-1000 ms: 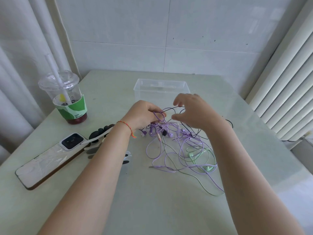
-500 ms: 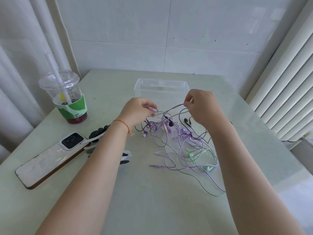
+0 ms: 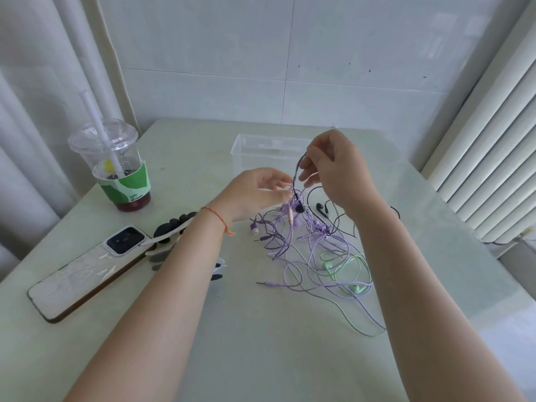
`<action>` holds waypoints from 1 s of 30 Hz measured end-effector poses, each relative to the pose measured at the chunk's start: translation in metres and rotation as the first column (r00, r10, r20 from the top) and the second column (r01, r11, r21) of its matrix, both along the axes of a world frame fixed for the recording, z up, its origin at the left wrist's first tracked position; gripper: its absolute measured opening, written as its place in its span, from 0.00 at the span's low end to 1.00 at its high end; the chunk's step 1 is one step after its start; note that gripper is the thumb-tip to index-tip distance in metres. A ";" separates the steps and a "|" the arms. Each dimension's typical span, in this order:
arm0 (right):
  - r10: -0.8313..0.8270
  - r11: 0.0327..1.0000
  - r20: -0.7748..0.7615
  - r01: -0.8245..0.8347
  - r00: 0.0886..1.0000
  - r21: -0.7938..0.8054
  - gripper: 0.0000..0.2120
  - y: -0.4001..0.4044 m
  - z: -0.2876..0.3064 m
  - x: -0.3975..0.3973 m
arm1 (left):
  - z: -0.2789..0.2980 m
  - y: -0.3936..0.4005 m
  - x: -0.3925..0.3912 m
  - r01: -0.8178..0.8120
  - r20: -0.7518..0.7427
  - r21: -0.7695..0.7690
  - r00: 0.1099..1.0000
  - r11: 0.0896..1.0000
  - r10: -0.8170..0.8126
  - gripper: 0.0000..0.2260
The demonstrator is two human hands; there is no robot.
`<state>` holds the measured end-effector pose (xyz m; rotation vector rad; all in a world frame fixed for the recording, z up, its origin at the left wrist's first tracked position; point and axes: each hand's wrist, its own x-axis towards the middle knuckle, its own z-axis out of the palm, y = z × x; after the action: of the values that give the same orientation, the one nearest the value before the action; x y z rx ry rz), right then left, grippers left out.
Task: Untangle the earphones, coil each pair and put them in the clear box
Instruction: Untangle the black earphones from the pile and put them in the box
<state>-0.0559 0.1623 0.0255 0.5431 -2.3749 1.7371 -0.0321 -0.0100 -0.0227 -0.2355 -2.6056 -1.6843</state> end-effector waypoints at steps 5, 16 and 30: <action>0.003 0.991 0.022 0.000 1.000 -0.132 0.09 0.000 0.003 -0.001 | -0.005 0.006 -0.003 -0.125 -0.009 -0.056 0.992 0.991 0.124 0.03; 0.004 0.985 0.167 0.025 0.986 -0.171 0.05 -0.002 -0.001 0.000 | -0.004 0.006 -0.001 -0.216 -0.046 -0.094 0.976 0.972 0.213 0.12; 0.129 0.879 0.300 0.031 0.945 -0.476 0.04 -0.002 0.005 0.001 | 0.003 0.016 0.007 -0.091 -0.045 -0.064 0.995 0.994 0.088 0.15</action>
<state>-0.0545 0.1600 0.0305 0.2570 -1.9907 2.4904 -0.0249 0.0060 -0.0196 -0.1520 -2.6018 -1.5504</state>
